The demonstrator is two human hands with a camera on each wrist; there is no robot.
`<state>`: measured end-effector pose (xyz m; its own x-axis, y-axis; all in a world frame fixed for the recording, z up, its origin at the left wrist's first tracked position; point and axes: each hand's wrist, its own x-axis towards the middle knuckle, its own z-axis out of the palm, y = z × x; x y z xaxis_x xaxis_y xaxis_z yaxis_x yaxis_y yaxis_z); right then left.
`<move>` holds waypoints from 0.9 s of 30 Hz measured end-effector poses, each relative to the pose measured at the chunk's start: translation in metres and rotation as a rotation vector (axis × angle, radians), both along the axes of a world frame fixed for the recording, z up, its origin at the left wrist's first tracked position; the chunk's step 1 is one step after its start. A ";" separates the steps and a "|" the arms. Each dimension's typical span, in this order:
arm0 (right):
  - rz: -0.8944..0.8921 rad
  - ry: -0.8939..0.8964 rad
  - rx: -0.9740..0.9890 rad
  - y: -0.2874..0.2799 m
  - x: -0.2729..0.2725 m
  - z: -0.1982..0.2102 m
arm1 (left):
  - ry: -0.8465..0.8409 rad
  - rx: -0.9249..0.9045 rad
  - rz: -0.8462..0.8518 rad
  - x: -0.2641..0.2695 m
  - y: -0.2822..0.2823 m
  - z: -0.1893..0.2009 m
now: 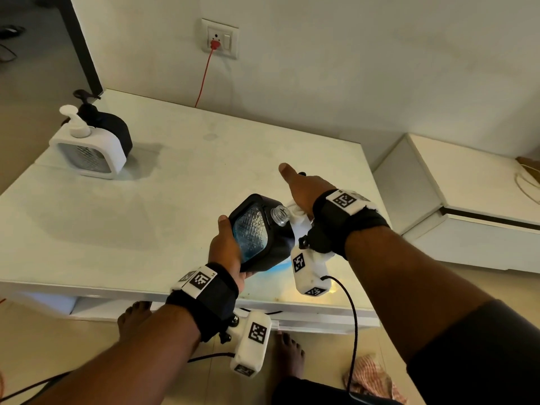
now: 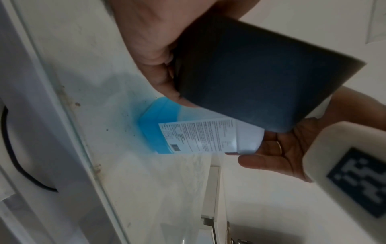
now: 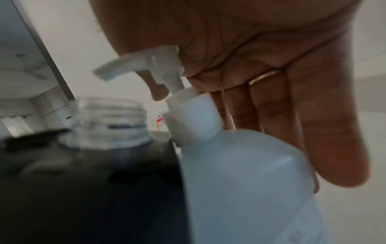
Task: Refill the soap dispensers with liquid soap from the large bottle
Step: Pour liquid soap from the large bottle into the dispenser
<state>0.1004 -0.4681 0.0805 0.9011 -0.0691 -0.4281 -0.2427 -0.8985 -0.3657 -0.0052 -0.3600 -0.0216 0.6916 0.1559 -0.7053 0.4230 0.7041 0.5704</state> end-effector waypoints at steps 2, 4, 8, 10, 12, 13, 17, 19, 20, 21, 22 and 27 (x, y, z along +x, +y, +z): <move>0.022 0.042 0.033 0.001 -0.001 0.006 | -0.006 -0.019 0.005 0.000 0.000 0.001; 0.016 0.066 0.059 0.000 0.000 0.008 | -0.007 -0.031 0.005 0.000 0.000 0.001; 0.016 0.054 0.087 -0.001 -0.002 0.007 | 0.003 -0.021 0.017 0.001 -0.001 0.000; 0.016 0.038 0.063 0.000 -0.004 0.006 | 0.009 -0.031 0.021 0.001 -0.001 -0.001; 0.046 0.020 0.016 0.001 -0.004 0.003 | 0.017 -0.035 0.025 0.001 -0.001 -0.002; 0.062 0.022 0.008 0.001 -0.002 0.000 | 0.019 -0.031 0.026 0.001 -0.001 -0.002; 0.043 -0.065 -0.033 0.000 0.001 -0.010 | 0.012 -0.032 0.021 0.002 -0.001 -0.004; 0.018 -0.067 -0.044 -0.001 0.000 -0.013 | 0.004 -0.035 0.012 0.002 0.000 -0.004; 0.011 -0.057 -0.050 -0.001 -0.001 -0.013 | 0.002 -0.037 0.011 0.002 -0.001 -0.004; 0.013 -0.058 -0.057 -0.001 -0.001 -0.015 | 0.001 -0.036 0.011 0.001 -0.001 -0.005; 0.009 -0.052 -0.062 0.000 -0.001 -0.015 | 0.000 -0.031 0.012 0.001 -0.001 -0.005; 0.047 0.045 0.044 0.000 -0.007 0.012 | -0.015 -0.029 0.014 0.001 -0.001 -0.004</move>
<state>0.0932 -0.4685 0.0920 0.8827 -0.0076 -0.4699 -0.2180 -0.8925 -0.3950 -0.0044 -0.3610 -0.0256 0.6997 0.1453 -0.6995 0.4048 0.7262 0.5558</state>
